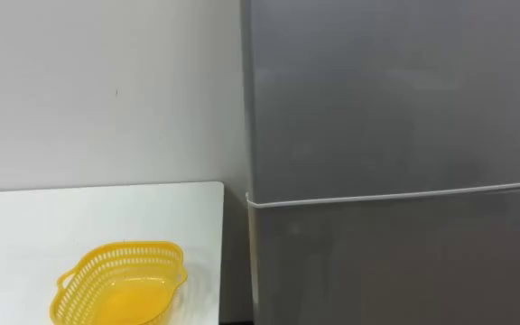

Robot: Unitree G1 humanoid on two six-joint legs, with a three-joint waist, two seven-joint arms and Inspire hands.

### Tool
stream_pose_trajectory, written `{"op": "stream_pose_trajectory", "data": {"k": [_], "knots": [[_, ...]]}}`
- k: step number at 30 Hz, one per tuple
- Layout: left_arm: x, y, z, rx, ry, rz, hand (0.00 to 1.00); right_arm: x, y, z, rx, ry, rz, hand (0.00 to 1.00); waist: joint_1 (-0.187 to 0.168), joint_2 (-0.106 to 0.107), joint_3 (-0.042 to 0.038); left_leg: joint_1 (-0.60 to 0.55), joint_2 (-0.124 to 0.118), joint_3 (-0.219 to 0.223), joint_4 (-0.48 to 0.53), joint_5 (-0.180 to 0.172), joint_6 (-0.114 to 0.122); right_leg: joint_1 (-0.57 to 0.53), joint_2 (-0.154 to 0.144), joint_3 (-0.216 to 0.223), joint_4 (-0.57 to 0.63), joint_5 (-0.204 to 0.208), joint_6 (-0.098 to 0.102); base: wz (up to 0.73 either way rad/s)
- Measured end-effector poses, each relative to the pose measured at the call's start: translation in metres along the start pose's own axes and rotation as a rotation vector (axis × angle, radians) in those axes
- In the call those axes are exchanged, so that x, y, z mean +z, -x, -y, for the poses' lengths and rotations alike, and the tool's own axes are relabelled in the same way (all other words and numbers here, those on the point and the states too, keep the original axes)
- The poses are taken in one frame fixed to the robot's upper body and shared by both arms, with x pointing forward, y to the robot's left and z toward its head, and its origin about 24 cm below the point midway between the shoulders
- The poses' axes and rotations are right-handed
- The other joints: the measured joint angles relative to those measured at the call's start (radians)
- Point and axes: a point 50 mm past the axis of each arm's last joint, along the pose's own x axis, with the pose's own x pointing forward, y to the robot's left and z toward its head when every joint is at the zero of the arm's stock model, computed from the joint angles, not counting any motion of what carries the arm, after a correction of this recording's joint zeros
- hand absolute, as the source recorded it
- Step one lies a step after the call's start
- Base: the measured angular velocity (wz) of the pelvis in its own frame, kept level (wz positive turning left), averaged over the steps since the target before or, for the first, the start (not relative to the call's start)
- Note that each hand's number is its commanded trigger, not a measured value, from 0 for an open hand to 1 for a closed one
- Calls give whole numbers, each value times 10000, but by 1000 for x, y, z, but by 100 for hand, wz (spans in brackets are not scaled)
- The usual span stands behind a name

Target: Retrieve from the upper fridge

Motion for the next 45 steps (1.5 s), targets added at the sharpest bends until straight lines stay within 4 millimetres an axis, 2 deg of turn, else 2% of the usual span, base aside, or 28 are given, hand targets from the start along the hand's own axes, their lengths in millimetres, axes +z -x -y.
{"op": "stream_pose_trajectory", "data": {"k": [7, 19, 30, 36, 39, 42, 45], "knots": [[0, 0, -1, 162, -21, -2, 0, 2, 0, 1, -64, 274, 50, 0, 23, -92, 7, 47, -12, 38, -18, 1, 1, 29, -3, 20, -11, 0, 1, 0], [-8, 0, 2, 325, 164, -94, 0, 1, 0, 2, -165, 157, 27, 0, 10, -93, 19, 126, -6, -15, -72, 0, 0, 108, -5, 0, -39, -15, 4, 0], [-13, 0, 5, 472, 928, -195, 0, -5, -1, -6, -85, 126, -323, 0, 27, -98, 18, 203, -12, -7, -120, -4, -3, 169, 1, 0, -25, -53, 14, 0], [-21, 0, 6, 687, 3267, -345, 0, -10, -1, -4, -356, -219, -529, 0, 17, -84, 12, 205, -10, -24, -127, -6, -2, 194, 2, -33, -96, -49, 11, 0], [-32, 0, 7, 958, 5080, -652, 0, -10, -1, -3, -429, -311, -541, 0, 37, -76, 10, 209, -3, -2, -127, -5, -3, 217, -12, -51, -119, -42, 10, 0], [-42, 1, 10, 1330, 7325, -1133, 0, -10, -1, -1, -631, -464, -564, 0, 39, -64, 13, 210, -12, -90, -110, -5, -3, 252, -6, -95, -151, -42, 10, 4], [-46, 2, 5, 1759, 10403, -1344, 0, -11, -1, 0, -726, -702, -622, 0, 110, -64, 16, 208, -9, -84, -111, -4, -4, 255, -17, -129, -162, -42, 10, 4]]}}
